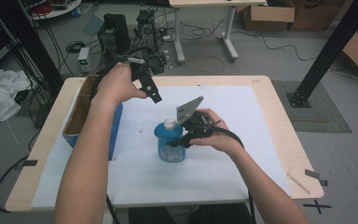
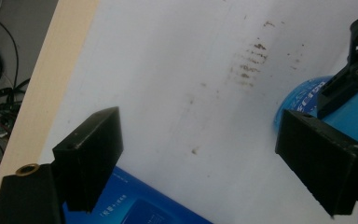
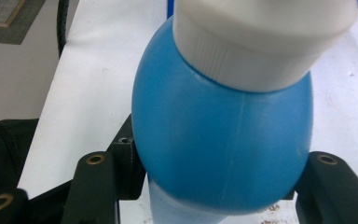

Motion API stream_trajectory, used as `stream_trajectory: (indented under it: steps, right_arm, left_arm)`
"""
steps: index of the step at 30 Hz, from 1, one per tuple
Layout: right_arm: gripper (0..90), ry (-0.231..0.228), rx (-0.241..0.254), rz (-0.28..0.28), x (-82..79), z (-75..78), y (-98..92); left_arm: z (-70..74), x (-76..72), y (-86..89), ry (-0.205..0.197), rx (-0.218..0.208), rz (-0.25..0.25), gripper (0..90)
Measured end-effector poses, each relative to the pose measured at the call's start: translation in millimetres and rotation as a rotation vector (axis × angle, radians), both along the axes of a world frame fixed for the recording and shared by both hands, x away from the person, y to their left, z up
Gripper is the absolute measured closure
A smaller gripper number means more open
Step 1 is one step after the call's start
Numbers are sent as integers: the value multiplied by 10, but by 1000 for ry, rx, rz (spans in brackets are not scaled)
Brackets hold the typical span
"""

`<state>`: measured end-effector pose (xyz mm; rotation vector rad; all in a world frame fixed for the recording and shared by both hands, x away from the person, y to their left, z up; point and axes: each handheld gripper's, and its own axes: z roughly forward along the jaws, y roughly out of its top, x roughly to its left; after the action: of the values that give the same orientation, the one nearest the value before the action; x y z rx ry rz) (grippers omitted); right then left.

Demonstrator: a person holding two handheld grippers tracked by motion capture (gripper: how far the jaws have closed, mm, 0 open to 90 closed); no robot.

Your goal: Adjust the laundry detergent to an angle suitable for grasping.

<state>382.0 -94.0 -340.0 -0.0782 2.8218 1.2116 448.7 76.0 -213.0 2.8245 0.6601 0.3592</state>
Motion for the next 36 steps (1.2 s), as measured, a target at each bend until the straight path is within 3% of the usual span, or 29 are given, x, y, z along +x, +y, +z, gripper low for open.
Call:
stream_trajectory:
  steps: [4,12,16,17,20,23,31,36]
  right_arm:
    - [433,2,6,14,10,-17,-11]
    - [418,61,-5,-2,79,-32,-70]
    - [352,69,-27,-14,54,-55,-44]
    - [312,88,-25,-26,60,-50,-57]
    - [302,113,-14,-37,63,-34,-86]
    - [279,153,14,-43,51,43,-193]
    - [218,151,11,-75,17,216,-408]
    - [200,132,10,-158,42,359,-583]
  left_arm:
    - [-6,-1,5,3,8,-1,156]
    - [0,5,2,6,1,3,156]
    - [-7,1,-4,7,5,0,156]
    - [-3,-2,-3,8,4,3,156]
    - [5,-9,6,6,0,3,156]
    - [11,-13,15,7,0,5,156]
    - [15,-12,15,7,-11,-2,156]
    - [13,-20,-3,8,-7,-5,156]
